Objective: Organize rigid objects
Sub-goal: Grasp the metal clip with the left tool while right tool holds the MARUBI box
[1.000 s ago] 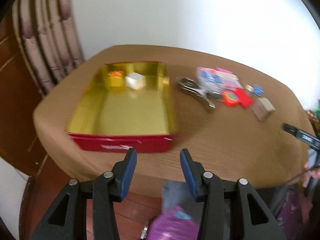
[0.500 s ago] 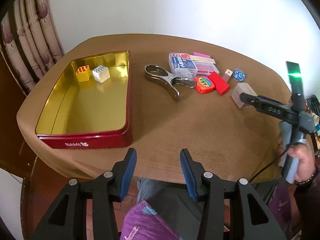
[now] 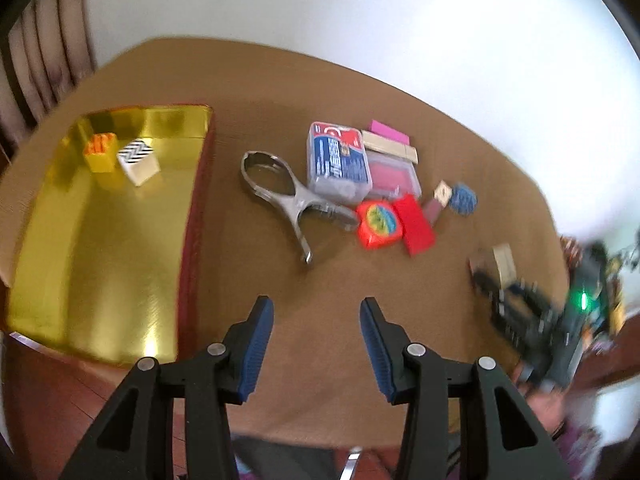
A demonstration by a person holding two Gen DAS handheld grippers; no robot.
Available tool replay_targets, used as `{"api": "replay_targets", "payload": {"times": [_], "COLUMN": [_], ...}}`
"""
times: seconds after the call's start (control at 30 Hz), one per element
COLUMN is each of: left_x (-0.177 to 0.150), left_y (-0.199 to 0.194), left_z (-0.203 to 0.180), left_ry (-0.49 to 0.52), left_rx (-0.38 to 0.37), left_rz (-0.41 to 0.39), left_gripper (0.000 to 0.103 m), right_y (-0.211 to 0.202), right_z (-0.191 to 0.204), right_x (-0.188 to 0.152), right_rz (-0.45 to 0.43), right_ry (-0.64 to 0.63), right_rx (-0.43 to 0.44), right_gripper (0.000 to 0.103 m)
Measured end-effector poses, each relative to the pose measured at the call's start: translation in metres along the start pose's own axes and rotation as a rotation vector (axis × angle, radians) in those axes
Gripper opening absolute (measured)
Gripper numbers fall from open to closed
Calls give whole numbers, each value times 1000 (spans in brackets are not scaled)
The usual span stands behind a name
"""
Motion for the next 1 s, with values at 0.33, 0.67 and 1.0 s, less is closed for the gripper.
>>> {"api": "replay_targets", "payload": {"times": [0.33,0.67,1.0], "left_x": [49,58,60], "left_y": [59,87,90], "left_z": [25,47,51], "left_ry": [-297,-407,-470], "left_rx": [18,125,110], "left_rz": [52,51,-5], "left_gripper": [46,46,46], "right_y": [-1,-5,-7], "right_z": [-8,-10,-13], "right_x": [0,1,0], "right_rz": [-12,-21,-21], "right_ry": [68,93,116], "right_rx": [54,85,83], "right_gripper": [42,42,43]}}
Point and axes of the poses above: each gripper's, at about its wrist camera, not at the fingertips, and y roughly the way its jaws point, z to its left, x to its top, the point moved 3 cm from there along y, roughly the way its jaws point, and after that the axes turned 12 degrees about -z, right-handed, at the moved point
